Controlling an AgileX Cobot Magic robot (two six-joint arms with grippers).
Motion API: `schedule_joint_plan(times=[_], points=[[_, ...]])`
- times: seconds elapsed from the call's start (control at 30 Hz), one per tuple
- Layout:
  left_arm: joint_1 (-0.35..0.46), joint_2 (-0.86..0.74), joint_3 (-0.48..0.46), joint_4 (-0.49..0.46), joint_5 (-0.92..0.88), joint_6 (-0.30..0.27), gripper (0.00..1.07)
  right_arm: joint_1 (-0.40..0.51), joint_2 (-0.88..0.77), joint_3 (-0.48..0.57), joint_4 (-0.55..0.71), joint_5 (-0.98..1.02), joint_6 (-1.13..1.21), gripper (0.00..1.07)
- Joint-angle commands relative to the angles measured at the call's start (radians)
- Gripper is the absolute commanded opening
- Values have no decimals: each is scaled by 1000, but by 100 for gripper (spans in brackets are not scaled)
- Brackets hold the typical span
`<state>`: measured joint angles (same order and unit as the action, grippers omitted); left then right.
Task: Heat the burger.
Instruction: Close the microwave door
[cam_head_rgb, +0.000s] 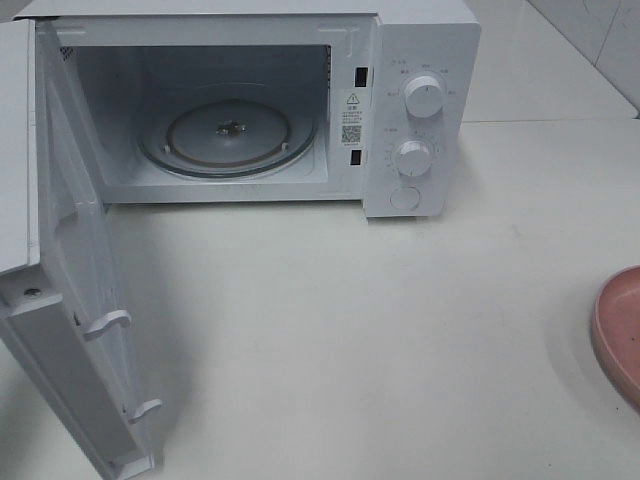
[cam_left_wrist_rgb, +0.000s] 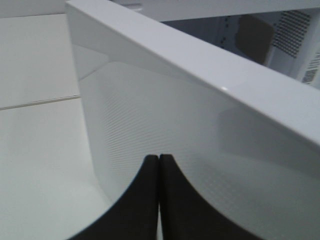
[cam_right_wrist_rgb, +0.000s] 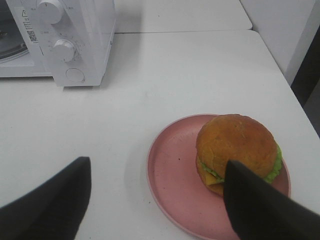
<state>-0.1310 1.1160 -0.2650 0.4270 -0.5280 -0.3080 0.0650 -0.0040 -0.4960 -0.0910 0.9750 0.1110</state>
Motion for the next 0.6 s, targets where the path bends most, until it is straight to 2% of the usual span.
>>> schedule_joint_plan(times=[0.03, 0.3, 0.47, 0.5, 0.57, 0.6], points=[[-5, 44, 5, 79, -101, -59, 0, -5, -26, 0, -1, -14, -10, 71], [-7, 210, -41, 100, -250, -61, 0, -5, -26, 0, -1, -14, -10, 71], [-84, 285, -109, 92, -248, -50, 0, -5, -26, 0, -1, -14, -10, 71], [-120, 319, -137, 58, -245, -37, 0, -5, -26, 0, -1, -14, -10, 71], [-133, 333, -146, 32, -246, -26, 0, -5, -26, 0, -1, -14, -10, 71], [-160, 364, -166, -22, -248, -5, 0, -5, -26, 0, -1, -14, -10, 71]])
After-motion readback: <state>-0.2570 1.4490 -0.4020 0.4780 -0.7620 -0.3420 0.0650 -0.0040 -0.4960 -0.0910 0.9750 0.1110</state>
